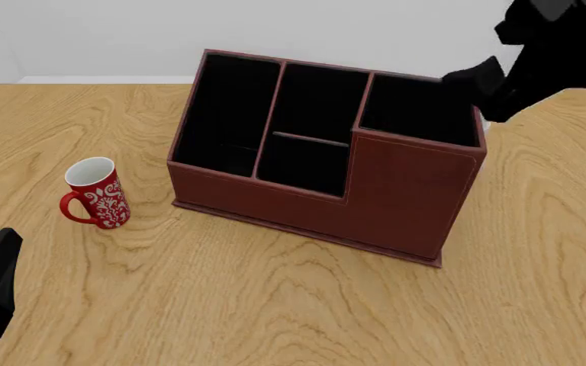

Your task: Pick up the book and place it in the right compartment of the caddy.

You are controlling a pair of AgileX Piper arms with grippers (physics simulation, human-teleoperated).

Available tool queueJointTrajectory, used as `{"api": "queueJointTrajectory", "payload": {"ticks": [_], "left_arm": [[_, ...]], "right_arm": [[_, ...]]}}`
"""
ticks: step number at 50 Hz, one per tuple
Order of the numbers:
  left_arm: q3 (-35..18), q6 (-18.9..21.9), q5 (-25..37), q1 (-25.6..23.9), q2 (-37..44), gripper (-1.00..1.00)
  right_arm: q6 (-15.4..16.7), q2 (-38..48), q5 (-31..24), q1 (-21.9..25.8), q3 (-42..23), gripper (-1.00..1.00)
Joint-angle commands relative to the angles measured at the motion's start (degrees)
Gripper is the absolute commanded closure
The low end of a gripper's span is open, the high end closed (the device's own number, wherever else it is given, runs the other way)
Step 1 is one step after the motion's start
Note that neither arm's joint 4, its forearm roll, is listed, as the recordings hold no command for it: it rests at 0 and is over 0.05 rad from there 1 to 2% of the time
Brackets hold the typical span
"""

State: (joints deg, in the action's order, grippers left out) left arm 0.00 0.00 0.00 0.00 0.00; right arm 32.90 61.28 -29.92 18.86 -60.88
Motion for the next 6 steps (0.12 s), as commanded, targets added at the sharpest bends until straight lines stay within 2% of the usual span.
{"api": "queueJointTrajectory", "payload": {"ticks": [1,2,3,5,6], "left_arm": [[0.0,0.0,0.0,0.0,0.0,-1.0],[0.0,0.0,0.0,0.0,0.0,-1.0],[0.0,0.0,0.0,0.0,0.0,-1.0],[0.0,0.0,0.0,0.0,0.0,-1.0],[0.0,0.0,0.0,0.0,0.0,-1.0]], "right_arm": [[-3.4,-9.4,10.7,-3.2,10.7,-1.0],[-3.9,-10.2,11.4,-3.6,11.1,-1.0],[-6.8,-11.7,11.9,-4.0,10.9,-1.0],[-4.7,-12.5,13.2,-4.8,13.3,-1.0],[-6.6,-14.3,14.2,-5.4,13.7,-1.0]]}}
